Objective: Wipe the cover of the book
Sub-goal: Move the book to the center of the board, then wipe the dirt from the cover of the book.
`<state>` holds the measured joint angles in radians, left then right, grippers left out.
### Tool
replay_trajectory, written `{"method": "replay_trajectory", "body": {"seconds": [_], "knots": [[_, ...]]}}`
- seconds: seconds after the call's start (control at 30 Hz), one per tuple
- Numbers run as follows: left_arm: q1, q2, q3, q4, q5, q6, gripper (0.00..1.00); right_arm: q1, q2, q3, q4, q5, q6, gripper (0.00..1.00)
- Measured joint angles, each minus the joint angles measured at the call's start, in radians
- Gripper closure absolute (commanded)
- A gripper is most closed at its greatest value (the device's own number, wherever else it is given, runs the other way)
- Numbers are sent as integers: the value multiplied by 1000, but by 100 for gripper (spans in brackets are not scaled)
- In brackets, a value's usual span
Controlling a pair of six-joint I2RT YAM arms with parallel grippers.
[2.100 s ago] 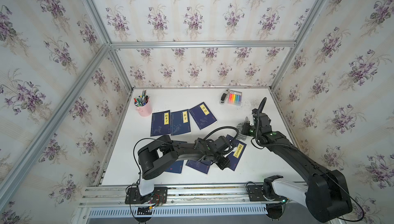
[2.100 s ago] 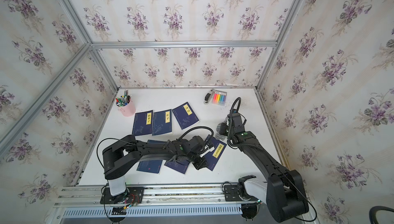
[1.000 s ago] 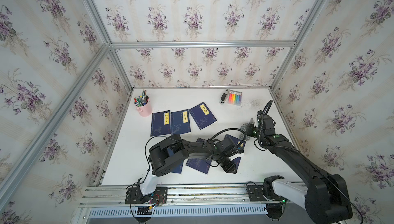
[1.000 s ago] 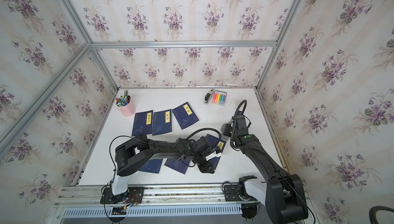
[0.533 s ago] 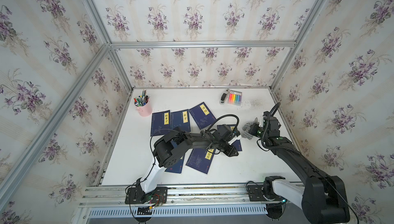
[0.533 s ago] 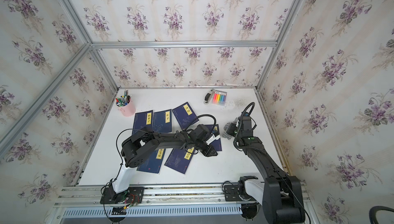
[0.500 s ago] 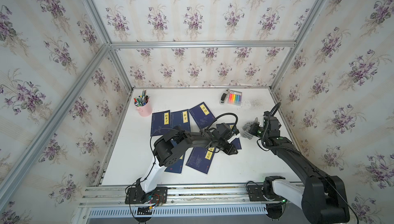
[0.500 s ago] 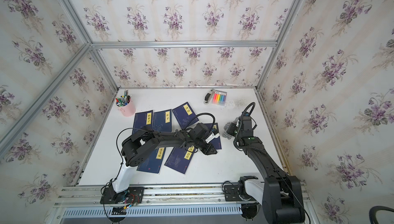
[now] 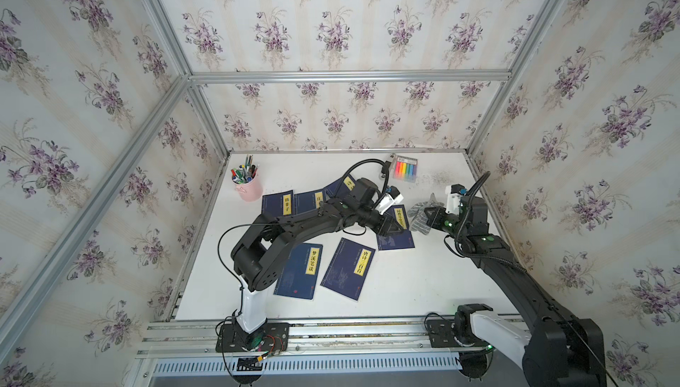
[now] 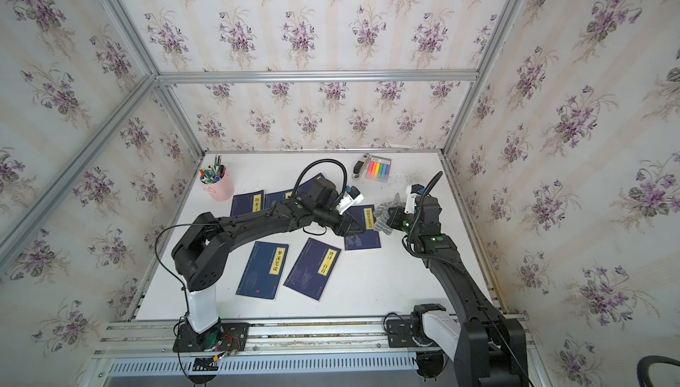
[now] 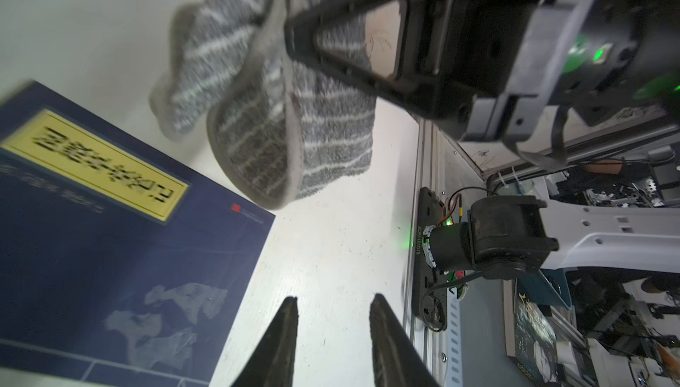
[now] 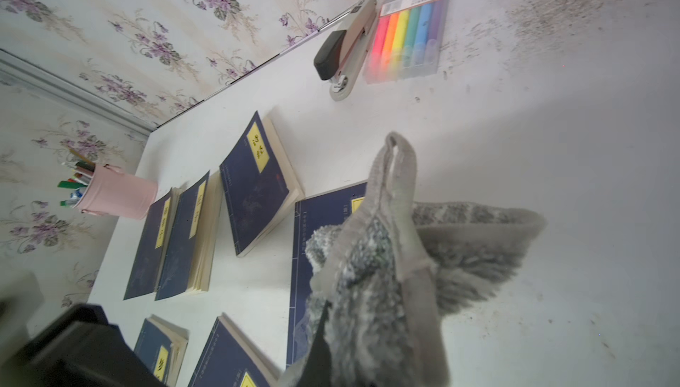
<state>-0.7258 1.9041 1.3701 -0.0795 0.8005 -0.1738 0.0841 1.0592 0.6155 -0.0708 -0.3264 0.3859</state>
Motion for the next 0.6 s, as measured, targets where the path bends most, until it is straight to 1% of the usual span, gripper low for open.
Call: {"method": "replay_trajectory", "body": {"seconds": [0.07,0.17,0.2,0.27,0.37,0.47,0.6], "knots": [[47,-26,-3,-20,-11,0,65,0,18,12,-9,-55,-2,100],[107,-26,-4,-32,-38,-16,65,1,50,13,-17,-108,-3,100],[118,-12,17,-56,-48,-21,65,3,60,13,-22,-116,-4,100],[121,35,106,-133,-63,-5,65,15,79,12,-33,-126,-5,100],[120,103,228,-202,-71,24,65,53,115,16,-53,-125,-13,100],[130,178,292,-217,-70,26,67,90,162,31,-77,-97,-21,100],[141,308,379,-262,-72,17,69,107,205,40,-103,-36,-25,100]]}}
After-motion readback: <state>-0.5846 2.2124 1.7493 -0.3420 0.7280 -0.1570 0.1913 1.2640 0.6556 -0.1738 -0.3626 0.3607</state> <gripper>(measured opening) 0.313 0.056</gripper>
